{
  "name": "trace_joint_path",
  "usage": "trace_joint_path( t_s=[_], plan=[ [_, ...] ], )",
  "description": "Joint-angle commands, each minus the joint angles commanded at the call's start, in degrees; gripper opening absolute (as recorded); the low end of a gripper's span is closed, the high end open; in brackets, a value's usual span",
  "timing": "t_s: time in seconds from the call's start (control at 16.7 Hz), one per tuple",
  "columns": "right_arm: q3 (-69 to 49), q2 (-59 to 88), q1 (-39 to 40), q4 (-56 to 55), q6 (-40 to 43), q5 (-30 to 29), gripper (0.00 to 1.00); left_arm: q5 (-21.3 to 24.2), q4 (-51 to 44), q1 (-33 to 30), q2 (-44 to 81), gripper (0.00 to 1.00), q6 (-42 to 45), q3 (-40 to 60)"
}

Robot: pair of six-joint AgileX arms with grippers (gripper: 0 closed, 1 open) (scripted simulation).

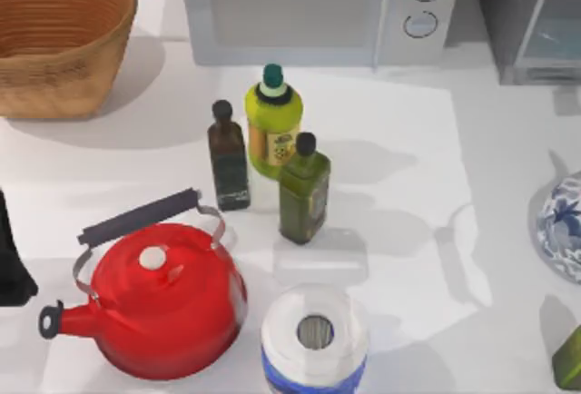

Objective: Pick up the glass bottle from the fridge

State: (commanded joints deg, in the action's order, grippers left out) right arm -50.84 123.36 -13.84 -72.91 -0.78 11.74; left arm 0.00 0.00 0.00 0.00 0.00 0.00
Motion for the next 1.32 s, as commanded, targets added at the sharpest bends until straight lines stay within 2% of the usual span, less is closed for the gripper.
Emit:
trace_joint_path(
  t_s=[0.48, 0.78, 1.32],
  plan=[
    [-15.11, 7.27, 1.71, 7.74, 0.08, -1.69, 1.0, 0.0, 0.0, 0.0, 0.0, 1.0, 0.0, 0.0],
    [-16.2, 7.83, 1.89, 8.54, 0.09, -1.87, 1.0, 0.0, 0.0, 0.0, 0.0, 1.0, 0.0, 0.0],
    [-16.2, 7.83, 1.89, 8.54, 0.09, -1.87, 0.32, 0.0, 0.0, 0.0, 0.0, 1.0, 0.0, 0.0]
  ],
)
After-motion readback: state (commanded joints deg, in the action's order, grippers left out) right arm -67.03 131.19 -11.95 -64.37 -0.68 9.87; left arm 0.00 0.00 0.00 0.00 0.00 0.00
